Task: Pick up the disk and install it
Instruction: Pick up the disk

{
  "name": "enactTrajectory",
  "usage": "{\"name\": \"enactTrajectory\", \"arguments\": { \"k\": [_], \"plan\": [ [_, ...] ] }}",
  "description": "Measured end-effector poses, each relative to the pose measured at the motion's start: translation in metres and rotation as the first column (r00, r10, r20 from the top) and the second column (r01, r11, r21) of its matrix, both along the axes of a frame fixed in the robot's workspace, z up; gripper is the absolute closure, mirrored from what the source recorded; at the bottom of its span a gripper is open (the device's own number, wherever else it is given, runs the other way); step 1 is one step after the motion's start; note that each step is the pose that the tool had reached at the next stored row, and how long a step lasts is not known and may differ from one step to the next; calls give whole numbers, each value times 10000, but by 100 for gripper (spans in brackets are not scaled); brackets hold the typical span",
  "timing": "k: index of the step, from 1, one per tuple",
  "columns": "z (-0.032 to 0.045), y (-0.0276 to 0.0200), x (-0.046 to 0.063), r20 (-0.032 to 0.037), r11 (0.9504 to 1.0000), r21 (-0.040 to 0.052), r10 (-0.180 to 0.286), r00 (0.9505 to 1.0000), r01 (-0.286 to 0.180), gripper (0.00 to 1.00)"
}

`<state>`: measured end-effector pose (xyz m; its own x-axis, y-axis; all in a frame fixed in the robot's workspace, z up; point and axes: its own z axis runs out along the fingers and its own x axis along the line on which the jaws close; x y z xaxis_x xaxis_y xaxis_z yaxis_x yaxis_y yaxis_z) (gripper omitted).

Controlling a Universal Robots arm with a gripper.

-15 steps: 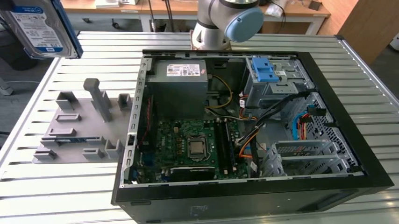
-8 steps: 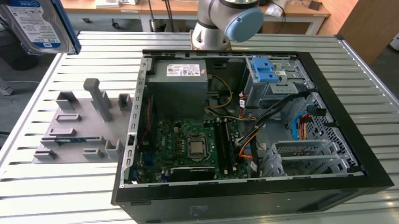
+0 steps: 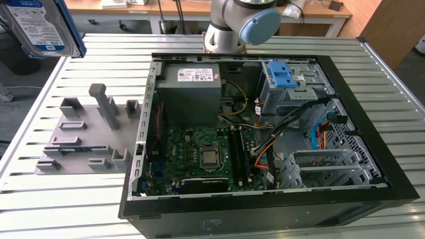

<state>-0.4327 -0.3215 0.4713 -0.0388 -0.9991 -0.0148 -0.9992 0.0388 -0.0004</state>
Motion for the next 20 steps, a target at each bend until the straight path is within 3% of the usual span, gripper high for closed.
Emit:
{"name": "enactTrajectory", "arguments": {
  "k": [14, 17, 20],
  "plan": [
    [-2, -286, -1, 3, 10000, 7, -1, 10000, 1, 64],
    [-2, -320, 0, 3, 10000, 7, 0, 10000, 0, 64],
    [5, -324, -1, 3, 10000, 8, -1, 10000, 1, 64]
  ]
}}
